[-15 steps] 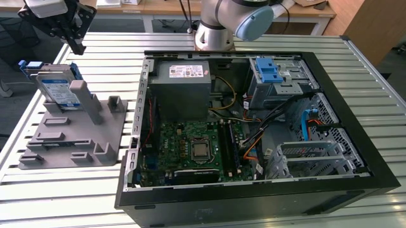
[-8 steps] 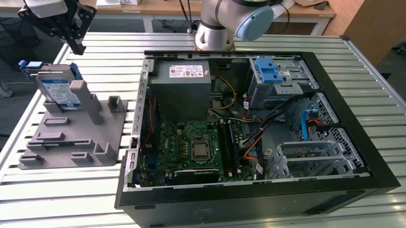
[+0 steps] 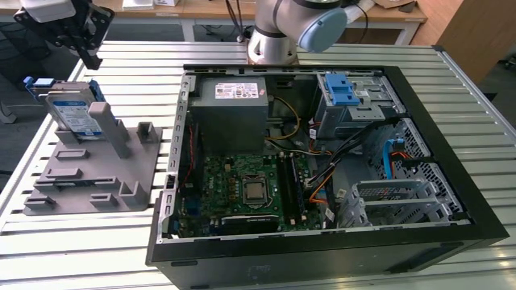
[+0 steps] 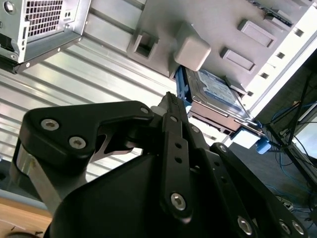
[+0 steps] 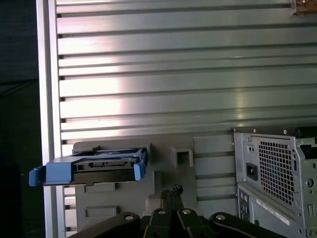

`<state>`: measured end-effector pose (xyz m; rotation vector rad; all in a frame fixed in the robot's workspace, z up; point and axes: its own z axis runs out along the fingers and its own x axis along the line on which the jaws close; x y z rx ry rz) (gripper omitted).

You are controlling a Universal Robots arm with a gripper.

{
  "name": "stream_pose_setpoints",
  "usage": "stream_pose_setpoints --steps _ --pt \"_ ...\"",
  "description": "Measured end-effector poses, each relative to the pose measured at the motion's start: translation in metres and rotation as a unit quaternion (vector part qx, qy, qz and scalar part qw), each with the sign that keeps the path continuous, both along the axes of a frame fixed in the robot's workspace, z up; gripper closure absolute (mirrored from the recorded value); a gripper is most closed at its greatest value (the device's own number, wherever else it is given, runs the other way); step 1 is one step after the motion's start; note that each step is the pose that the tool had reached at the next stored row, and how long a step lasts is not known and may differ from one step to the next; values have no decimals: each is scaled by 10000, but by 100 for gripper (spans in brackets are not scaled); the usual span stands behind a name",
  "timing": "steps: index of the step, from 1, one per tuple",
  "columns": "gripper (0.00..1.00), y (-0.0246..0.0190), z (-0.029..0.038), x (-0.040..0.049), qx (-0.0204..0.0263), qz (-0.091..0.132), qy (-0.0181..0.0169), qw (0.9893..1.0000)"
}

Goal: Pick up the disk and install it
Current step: 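Reach for the disk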

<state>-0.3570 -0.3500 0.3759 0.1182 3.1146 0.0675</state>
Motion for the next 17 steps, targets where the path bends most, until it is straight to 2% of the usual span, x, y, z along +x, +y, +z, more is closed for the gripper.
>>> stream_pose_setpoints --steps 5,12,17 --pt "89 14 -3 -126 0 0 1 10000" --pt "89 14 -3 -131 0 0 1 10000" --pt "89 14 -4 -177 0 0 1 10000"
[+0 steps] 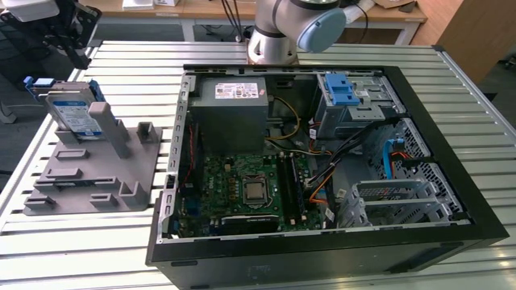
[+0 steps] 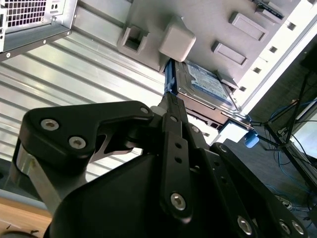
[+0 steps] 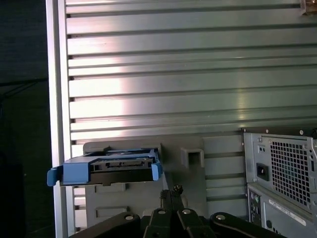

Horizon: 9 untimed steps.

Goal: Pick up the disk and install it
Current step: 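Reach for the disk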

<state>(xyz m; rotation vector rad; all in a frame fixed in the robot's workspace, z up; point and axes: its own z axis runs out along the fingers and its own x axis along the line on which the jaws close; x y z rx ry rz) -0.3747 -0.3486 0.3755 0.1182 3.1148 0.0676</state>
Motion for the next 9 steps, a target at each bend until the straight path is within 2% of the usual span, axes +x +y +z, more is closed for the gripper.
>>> stream_pose_setpoints --steps 9 --pt "89 0 -2 -108 0 0 0 10000"
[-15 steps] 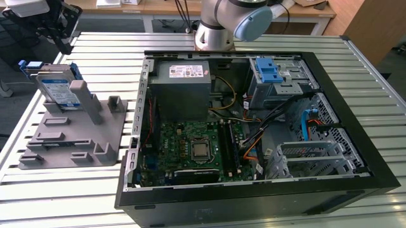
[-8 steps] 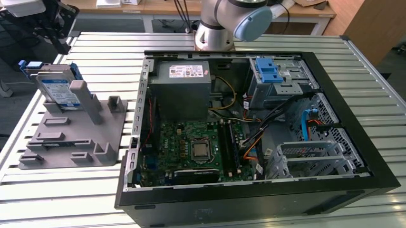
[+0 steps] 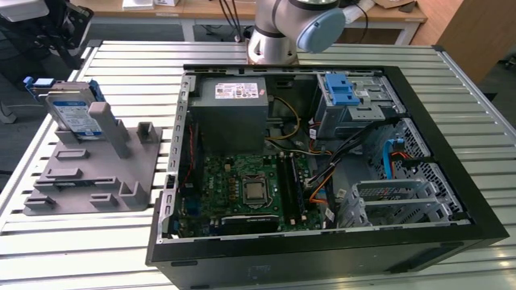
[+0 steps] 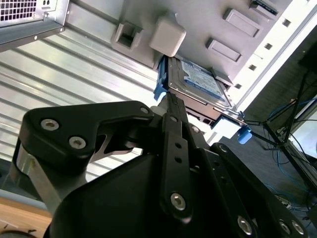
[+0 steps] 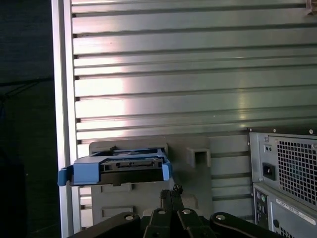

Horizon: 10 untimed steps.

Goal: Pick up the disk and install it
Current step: 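Reach for the disk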

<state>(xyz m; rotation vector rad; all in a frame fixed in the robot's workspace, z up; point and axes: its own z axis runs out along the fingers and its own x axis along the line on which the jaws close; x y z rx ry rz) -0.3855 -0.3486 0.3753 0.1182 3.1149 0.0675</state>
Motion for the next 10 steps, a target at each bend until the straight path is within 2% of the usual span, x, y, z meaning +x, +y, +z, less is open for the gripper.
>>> stream_pose_setpoints --steps 10 --pt "89 0 -3 -68 0 0 0 10000"
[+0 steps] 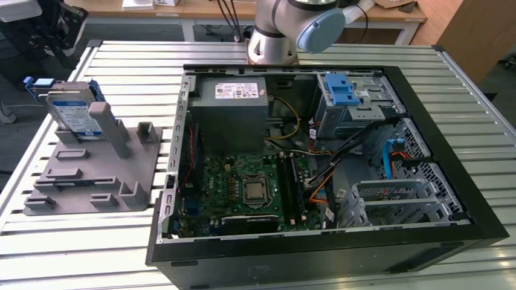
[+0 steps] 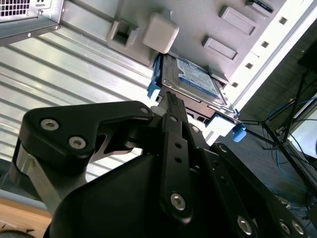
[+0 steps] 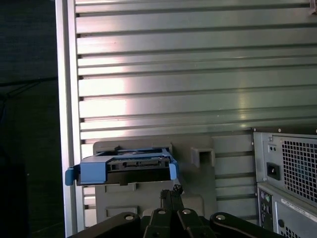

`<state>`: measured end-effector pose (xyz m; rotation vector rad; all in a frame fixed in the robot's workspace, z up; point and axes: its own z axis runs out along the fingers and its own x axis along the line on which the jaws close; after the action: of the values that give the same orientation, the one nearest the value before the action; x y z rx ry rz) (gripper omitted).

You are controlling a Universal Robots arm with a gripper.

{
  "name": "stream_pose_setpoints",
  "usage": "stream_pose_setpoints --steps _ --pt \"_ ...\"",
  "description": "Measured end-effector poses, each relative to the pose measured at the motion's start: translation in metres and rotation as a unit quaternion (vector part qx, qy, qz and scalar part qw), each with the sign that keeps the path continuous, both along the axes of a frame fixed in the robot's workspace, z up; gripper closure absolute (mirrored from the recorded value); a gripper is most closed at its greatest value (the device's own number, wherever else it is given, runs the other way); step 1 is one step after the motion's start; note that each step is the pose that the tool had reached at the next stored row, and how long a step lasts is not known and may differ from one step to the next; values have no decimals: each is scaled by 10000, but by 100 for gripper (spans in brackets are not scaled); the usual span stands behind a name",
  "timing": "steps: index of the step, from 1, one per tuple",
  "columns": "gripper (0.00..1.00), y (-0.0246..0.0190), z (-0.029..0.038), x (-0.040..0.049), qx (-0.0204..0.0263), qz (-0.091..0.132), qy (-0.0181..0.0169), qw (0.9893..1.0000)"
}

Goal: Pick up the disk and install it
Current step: 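Reach for the disk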

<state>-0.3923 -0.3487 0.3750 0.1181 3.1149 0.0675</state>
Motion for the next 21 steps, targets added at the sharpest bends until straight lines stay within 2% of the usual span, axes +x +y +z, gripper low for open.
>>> stream_pose_setpoints --steps 7,14,17,21 --pt "89 0 0 -8 0 -1 0 10000" --pt "89 0 -1 -68 0 0 0 10000" --pt "89 1 -2 -127 0 0 0 10000" --pt "89 7 -6 -276 0 -1 0 10000"
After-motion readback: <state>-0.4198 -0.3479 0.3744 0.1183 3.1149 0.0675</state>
